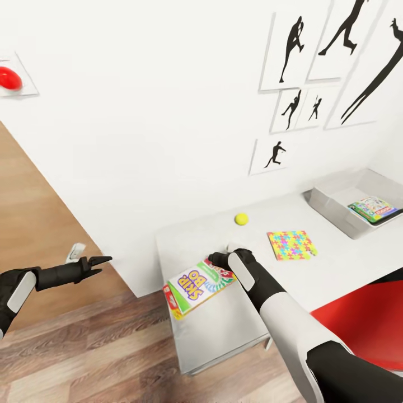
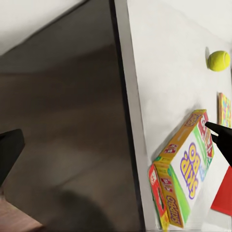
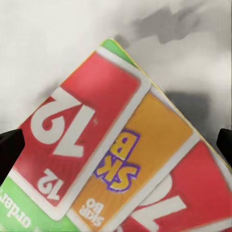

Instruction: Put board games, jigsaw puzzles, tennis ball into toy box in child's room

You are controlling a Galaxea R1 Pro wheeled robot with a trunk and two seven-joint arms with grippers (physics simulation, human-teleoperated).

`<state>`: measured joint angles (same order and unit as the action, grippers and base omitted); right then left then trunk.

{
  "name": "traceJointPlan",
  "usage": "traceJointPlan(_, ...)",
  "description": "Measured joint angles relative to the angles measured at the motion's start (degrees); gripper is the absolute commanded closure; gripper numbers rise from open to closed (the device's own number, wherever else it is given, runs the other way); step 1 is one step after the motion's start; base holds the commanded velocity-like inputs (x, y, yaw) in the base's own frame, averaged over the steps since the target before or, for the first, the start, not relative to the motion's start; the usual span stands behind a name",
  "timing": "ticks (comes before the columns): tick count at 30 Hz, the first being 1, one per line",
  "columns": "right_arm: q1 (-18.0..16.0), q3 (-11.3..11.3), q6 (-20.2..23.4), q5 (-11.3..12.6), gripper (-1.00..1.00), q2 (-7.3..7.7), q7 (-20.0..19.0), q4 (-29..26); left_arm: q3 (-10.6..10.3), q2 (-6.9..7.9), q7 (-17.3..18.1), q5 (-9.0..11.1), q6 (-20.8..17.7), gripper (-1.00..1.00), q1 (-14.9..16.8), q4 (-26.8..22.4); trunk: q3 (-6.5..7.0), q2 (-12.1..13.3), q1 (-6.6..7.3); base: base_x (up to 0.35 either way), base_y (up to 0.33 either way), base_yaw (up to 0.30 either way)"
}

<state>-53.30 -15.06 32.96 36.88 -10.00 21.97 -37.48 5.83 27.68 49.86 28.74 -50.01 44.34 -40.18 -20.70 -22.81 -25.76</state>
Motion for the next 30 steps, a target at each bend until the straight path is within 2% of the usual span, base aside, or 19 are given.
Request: traceJointPlan(30, -0.01, -0.01, -0.33, -0.13, -1.00, 0.00, -0.02, 0.01, 0.01, 0.00, 0.00, 0.00, 0.00, -1.00, 0.00, 0.00, 0.00, 0.00, 0.01, -0.003, 0.090, 0.000)
